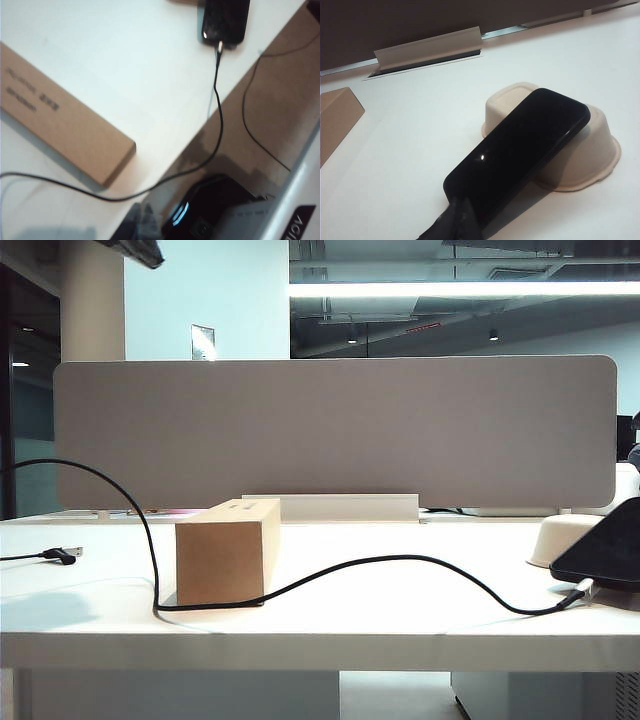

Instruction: Pick up the charging cable and the phone, plug the charging cable into the charging port on the phone, and finally place them back on the table.

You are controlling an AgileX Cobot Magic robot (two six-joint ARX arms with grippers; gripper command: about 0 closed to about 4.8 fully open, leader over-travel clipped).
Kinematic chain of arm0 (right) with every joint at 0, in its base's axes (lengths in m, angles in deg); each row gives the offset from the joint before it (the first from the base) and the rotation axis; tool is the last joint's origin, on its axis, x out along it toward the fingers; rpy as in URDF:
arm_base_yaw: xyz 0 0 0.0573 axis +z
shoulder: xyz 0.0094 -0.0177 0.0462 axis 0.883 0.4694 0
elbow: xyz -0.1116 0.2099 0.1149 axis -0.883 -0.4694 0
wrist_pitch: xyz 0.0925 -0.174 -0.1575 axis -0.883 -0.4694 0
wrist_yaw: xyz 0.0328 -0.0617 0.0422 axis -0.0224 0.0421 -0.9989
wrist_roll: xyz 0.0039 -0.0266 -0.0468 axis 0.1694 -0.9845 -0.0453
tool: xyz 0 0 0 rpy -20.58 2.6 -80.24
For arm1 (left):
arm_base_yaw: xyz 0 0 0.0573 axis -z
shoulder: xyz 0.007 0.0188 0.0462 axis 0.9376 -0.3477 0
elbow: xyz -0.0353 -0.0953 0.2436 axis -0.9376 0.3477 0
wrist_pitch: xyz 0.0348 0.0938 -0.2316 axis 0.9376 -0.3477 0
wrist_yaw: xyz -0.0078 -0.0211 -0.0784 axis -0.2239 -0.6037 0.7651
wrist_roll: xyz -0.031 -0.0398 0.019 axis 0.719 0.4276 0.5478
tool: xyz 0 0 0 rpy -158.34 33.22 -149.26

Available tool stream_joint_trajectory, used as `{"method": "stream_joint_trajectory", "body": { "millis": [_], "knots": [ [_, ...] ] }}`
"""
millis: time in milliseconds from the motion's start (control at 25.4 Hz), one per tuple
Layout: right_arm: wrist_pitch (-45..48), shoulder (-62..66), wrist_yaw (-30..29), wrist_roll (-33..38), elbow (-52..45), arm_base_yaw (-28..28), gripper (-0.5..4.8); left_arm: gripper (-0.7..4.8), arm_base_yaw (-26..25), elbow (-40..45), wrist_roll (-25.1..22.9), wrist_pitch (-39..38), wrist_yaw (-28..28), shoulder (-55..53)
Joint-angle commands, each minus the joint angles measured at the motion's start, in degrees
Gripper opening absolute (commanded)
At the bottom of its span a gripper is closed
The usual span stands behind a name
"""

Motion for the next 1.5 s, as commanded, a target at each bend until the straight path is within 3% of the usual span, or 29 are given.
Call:
{"method": "stream_joint_trajectory", "body": {
  "millis": [39,354,590,1181,1496],
  "knots": [
    [0.5,-0.1,0.3,-0.2,-0.3,0.0,-0.01,-0.06,-0.1,-0.2,-0.2,3.5,0.7,0.2],
    [0.4,-0.1,0.2,-0.2,-0.3,-1.1,-0.01,-0.06,-0.1,-0.2,-0.7,4.7,0.6,0.2],
    [0.4,-0.1,0.1,-0.2,-0.3,-6.8,-0.01,-0.06,-0.1,-0.2,-1.6,5.1,0.4,0.2],
    [0.5,-0.1,0.0,-0.2,-0.3,-7.2,-0.01,-0.06,-0.1,-0.2,-1.5,5.0,1.9,0.2],
    [1.1,-0.1,2.2,-16.5,-0.3,-7.2,-0.01,-0.06,-0.1,-0.2,-1.5,5.0,1.8,0.2]
  ]
}}
